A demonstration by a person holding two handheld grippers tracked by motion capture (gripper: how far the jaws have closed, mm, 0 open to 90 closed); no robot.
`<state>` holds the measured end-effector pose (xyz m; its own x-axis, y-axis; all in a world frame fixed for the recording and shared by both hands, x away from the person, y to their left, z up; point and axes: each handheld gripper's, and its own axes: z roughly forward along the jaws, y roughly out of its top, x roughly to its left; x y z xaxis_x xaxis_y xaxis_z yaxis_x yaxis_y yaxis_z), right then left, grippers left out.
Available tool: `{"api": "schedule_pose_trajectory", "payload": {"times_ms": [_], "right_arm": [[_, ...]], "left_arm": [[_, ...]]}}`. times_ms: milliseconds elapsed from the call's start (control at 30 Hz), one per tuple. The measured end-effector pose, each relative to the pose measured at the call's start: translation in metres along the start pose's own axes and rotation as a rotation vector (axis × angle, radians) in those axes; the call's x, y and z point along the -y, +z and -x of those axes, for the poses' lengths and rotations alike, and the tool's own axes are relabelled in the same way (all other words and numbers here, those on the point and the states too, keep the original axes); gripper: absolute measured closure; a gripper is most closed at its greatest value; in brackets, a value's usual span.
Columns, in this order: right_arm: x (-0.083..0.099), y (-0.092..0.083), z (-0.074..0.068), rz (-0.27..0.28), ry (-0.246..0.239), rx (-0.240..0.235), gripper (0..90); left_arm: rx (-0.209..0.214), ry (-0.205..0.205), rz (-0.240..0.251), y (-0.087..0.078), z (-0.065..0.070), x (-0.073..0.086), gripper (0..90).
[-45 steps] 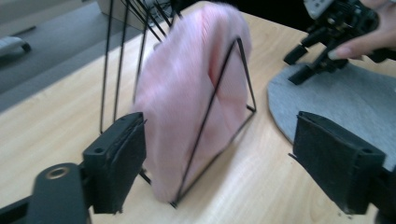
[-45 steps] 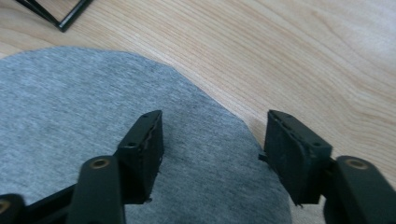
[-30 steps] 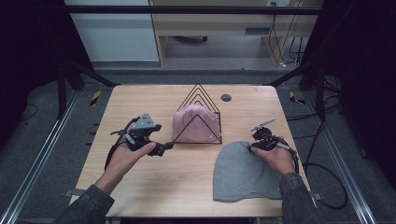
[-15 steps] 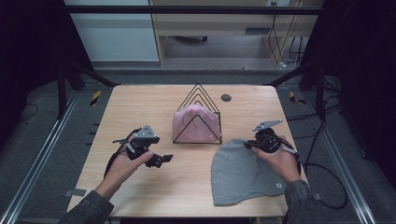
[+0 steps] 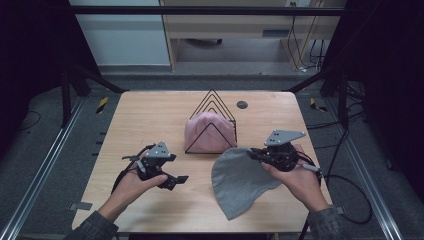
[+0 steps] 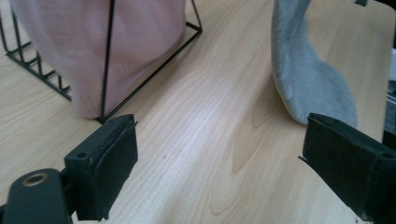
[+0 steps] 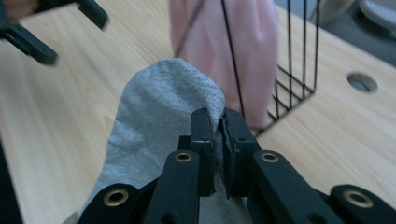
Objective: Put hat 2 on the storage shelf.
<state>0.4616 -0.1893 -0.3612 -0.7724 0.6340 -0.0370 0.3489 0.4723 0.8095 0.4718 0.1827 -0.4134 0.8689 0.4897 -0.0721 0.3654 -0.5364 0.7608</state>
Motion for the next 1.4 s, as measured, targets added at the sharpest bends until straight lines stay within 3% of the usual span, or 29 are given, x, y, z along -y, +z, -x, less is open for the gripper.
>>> {"api": "schedule_pose_trajectory", "payload": {"times_ms": [133,267,333,367,633,1033,1200,1233,1300,1333,1400], "right_arm": [[-0.014,-0.004,-0.010,0.025,-0.028,-0.019,84.7],[-0.038,-0.006,-0.026,0.069,-0.062,-0.074,84.8],[-0.041,-0.006,-0.028,0.071,-0.071,-0.077,84.8],[-0.052,-0.007,-0.032,0.079,-0.096,-0.079,84.8],[-0.081,-0.008,-0.041,0.127,-0.142,-0.104,84.9],[-0.109,-0.015,-0.050,0.158,-0.188,-0.115,84.9],[-0.114,-0.014,-0.053,0.165,-0.186,-0.114,84.9],[-0.114,-0.014,-0.053,0.165,-0.186,-0.114,84.9],[-0.114,-0.012,-0.053,0.158,-0.183,-0.109,84.9],[-0.112,-0.011,-0.052,0.155,-0.178,-0.104,84.9],[-0.110,-0.009,-0.050,0.150,-0.172,-0.096,84.9]], "left_arm": [[0.019,0.028,-0.005,-0.002,0.006,-0.002,10.2],[0.044,0.032,0.000,-0.004,0.011,-0.002,10.2],[0.047,0.034,0.002,-0.004,0.011,-0.002,10.2],[0.044,0.035,0.007,-0.005,0.012,-0.003,10.2],[0.041,0.027,0.030,-0.012,0.009,-0.004,11.7],[0.015,0.031,0.084,-0.026,0.004,-0.013,15.6],[0.035,0.038,0.102,-0.022,0.007,-0.016,31.9],[0.043,0.043,0.096,-0.020,0.009,-0.017,31.9],[0.041,0.056,0.084,-0.017,0.011,-0.018,44.7],[0.028,0.070,0.077,-0.015,0.012,-0.019,56.5],[0.023,0.063,0.073,-0.015,0.012,-0.020,72.0]]}}
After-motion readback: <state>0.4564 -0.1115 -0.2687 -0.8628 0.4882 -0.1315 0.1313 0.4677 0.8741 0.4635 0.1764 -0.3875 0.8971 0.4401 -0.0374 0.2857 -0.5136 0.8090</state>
